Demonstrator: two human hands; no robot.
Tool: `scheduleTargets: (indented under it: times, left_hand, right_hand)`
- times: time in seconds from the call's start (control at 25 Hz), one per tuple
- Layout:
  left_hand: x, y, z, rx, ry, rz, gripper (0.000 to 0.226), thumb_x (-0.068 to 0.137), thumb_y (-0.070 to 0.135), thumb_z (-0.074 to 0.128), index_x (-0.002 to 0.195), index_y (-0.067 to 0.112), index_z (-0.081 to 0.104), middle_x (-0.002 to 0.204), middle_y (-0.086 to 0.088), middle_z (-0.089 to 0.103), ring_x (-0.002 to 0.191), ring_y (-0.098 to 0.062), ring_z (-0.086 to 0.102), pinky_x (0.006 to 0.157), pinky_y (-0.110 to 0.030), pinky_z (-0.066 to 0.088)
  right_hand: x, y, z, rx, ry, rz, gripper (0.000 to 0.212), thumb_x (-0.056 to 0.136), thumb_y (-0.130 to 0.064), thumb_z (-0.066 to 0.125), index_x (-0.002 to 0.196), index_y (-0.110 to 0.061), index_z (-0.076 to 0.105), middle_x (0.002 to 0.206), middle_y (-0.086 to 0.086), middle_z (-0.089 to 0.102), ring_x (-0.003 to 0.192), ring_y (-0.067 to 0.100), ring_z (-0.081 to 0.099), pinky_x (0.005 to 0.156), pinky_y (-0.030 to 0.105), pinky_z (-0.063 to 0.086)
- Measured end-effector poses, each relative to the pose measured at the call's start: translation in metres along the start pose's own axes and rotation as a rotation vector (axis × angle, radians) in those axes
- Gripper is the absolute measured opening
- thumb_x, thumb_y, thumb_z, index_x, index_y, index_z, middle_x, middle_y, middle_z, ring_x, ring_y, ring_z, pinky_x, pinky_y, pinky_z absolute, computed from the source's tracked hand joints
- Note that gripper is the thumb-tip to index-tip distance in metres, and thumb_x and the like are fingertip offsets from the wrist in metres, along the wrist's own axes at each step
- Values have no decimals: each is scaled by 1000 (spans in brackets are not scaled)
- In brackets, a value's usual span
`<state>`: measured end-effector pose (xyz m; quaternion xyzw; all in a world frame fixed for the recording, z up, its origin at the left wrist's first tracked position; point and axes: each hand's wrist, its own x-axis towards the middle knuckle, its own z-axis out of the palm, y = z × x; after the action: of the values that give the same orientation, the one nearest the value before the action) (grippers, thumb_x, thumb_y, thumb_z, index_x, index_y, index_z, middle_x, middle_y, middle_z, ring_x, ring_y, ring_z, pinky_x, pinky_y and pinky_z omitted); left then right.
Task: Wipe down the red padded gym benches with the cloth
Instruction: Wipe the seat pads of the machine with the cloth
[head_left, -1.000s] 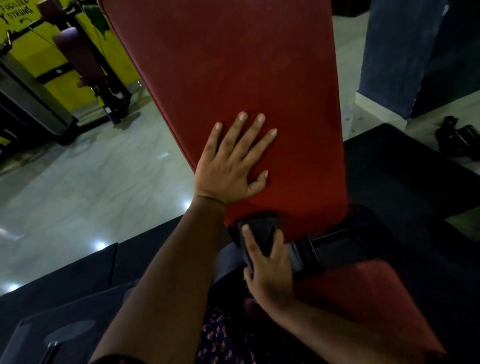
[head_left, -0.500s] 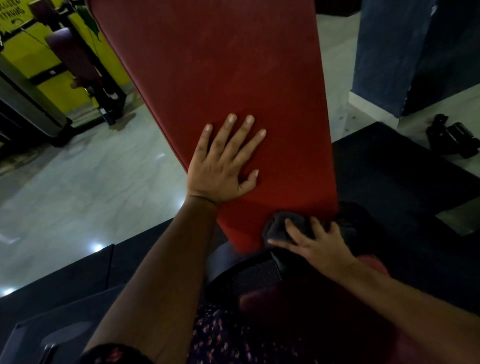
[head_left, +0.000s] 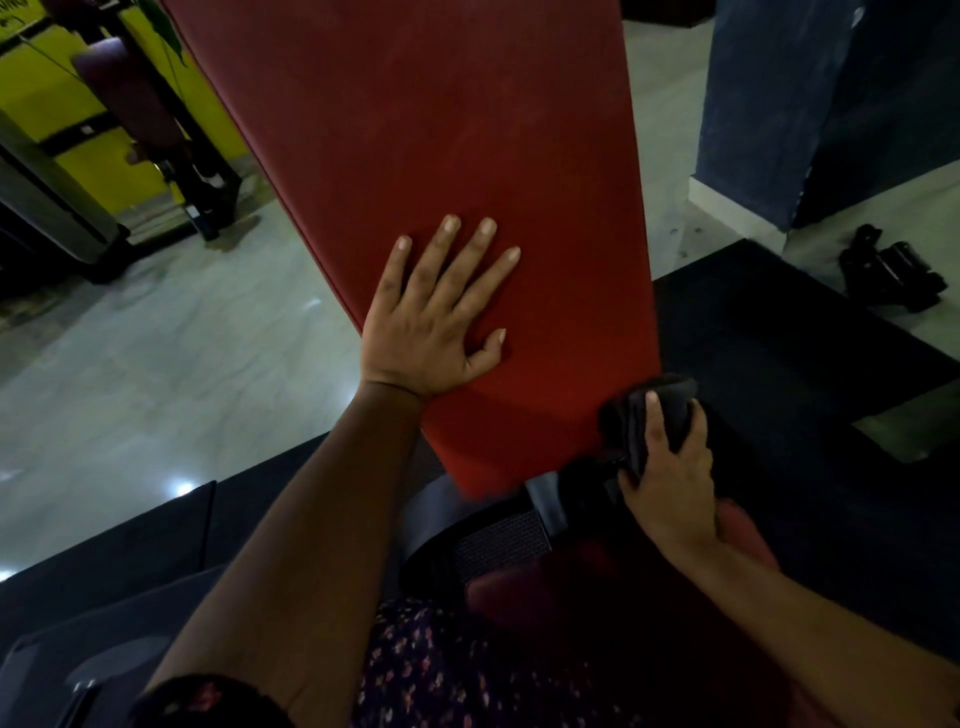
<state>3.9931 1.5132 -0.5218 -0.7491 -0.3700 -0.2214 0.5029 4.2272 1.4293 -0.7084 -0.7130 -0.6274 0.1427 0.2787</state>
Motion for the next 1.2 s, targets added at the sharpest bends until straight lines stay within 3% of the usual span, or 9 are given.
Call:
scheduleTargets:
  times: [0.32, 0.48, 0.64, 0.76, 0.84, 0.96, 1.04, 1.12, 1.2]
  left_hand:
    - [-1, 0, 1, 3, -13, -2, 67, 91, 58, 46, 149, 26, 42, 154, -3, 39, 144, -25, 30, 118, -48, 19]
    - [-2, -1, 1, 5, -28, 1, 67, 91, 57, 45, 150, 26, 41, 155, -3, 37, 145, -25, 29, 118, -47, 18]
    - [0, -2, -3, -16, -36, 0, 67, 91, 56, 46, 151, 27, 38, 156, -3, 36, 145, -25, 28, 118, -47, 18]
    - [-1, -3, -4, -29, -36, -3, 67, 90, 54, 50, 150, 27, 39, 155, -3, 38, 145, -24, 29, 118, -47, 19]
    - [3, -4, -7, -9, -16, 8, 64, 89, 52, 52, 148, 29, 43, 151, -2, 45, 141, -23, 34, 119, -45, 18]
    - [15, -9, -14, 25, 4, 48, 60, 92, 51, 49, 148, 30, 42, 146, -2, 51, 137, -22, 39, 121, -41, 7]
    - [30, -18, -18, 31, 26, 78, 61, 95, 51, 43, 152, 30, 35, 151, -2, 44, 145, -20, 29, 120, -42, 1]
    - [57, -35, -20, 47, 60, 194, 62, 97, 51, 42, 153, 27, 34, 156, -4, 37, 148, -21, 24, 121, -44, 2]
    - [88, -56, -20, 82, 69, 350, 61, 97, 50, 42, 152, 25, 36, 156, -6, 36, 146, -25, 29, 120, -46, 6]
  right_hand:
    - [-28, -96, 30, 643, -42, 435, 112, 85, -16, 64, 146, -37, -28, 154, 28, -12, 125, 48, 44, 107, 43, 41]
    - [-66, -131, 44, 425, -273, 257, 114, 89, -26, 67, 135, -37, -36, 155, 26, -17, 142, 41, 21, 114, 36, 28]
    - [-85, -109, 42, 135, -358, -95, 112, 94, -25, 58, 121, -60, -44, 157, 23, -19, 140, 39, 24, 99, 38, 47]
    - [-81, -79, 23, 58, -408, -275, 101, 93, -23, 54, 121, -72, -30, 161, 11, -16, 139, 35, 23, 100, 41, 44]
    - [-76, -53, 3, 253, -384, -285, 98, 89, -22, 60, 125, -79, -12, 162, 1, -6, 143, 29, 21, 108, 33, 38]
    - [-61, -17, -26, 659, -30, 65, 98, 80, -6, 68, 138, -69, 19, 155, 6, 16, 132, 22, 38, 99, 12, 35]
    - [-29, -3, -42, 798, 104, 341, 86, 83, 0, 64, 148, -44, 31, 147, 8, 26, 120, 21, 44, 95, 19, 38]
    - [21, 11, -55, 1012, 109, 475, 75, 86, 2, 59, 150, -30, 36, 143, 8, 40, 117, 22, 51, 98, 27, 41]
    - [66, 17, -71, 1279, -76, 495, 70, 88, 6, 52, 147, -28, 41, 136, 6, 53, 104, 17, 60, 89, 28, 48]
